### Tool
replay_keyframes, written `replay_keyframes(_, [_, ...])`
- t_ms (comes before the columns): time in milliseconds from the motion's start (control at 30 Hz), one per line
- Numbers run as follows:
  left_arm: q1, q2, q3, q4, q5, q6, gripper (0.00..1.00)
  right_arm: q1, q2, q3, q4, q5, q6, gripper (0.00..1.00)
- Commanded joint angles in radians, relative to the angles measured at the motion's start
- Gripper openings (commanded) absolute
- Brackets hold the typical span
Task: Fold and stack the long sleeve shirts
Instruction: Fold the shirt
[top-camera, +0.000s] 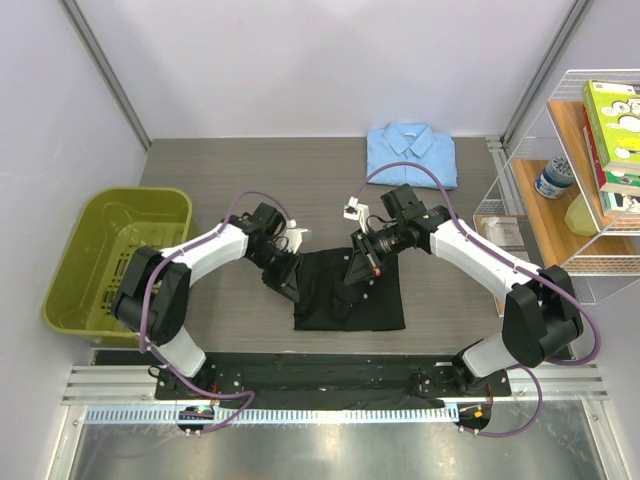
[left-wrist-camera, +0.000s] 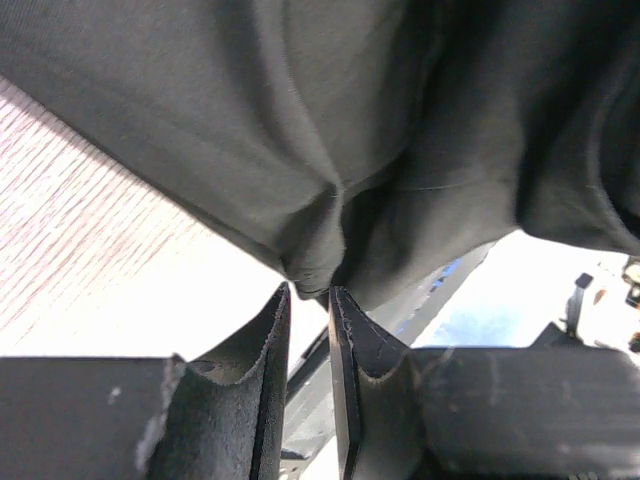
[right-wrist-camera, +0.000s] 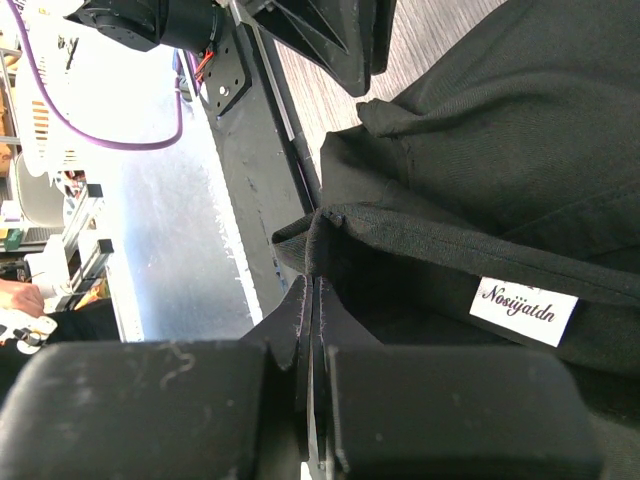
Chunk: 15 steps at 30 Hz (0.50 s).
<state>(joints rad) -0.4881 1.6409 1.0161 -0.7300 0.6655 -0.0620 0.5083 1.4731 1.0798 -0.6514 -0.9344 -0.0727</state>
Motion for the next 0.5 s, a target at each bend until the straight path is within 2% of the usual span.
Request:
replay_keyframes(0, [-0.027, 0.023, 0.022, -0.019, -0.060, 0.018, 0.23, 0.001, 0.001, 0.037, 0.032, -0.026, 0.008, 0.01])
replay_keyframes(467, [-0.104, 0.069, 0.039, 0.030, -0.044, -0.002, 0.19, 0.002, 0.010, 0.043, 0.041, -0.024, 0.017, 0.01])
